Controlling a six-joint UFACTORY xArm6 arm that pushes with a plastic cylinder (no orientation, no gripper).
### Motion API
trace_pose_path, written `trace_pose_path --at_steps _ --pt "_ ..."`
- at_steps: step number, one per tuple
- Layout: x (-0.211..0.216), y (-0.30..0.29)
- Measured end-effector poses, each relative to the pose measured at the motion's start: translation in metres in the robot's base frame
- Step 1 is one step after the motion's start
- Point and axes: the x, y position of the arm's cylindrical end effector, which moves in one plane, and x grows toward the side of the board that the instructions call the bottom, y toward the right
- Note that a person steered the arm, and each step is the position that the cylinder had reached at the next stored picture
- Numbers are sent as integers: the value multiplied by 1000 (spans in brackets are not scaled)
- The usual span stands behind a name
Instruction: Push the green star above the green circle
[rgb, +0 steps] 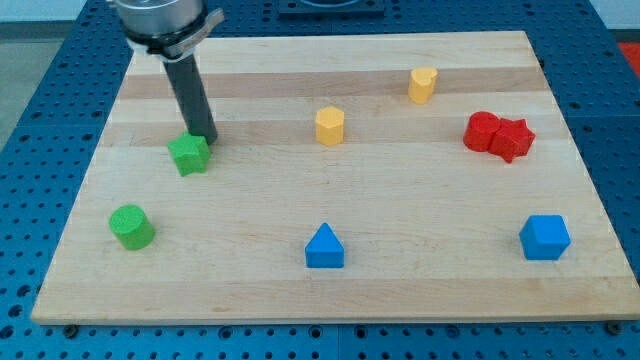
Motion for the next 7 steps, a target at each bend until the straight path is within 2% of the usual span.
trace_pose_path --at_steps 5,7 --pt "95 -53" --pt "95 -53"
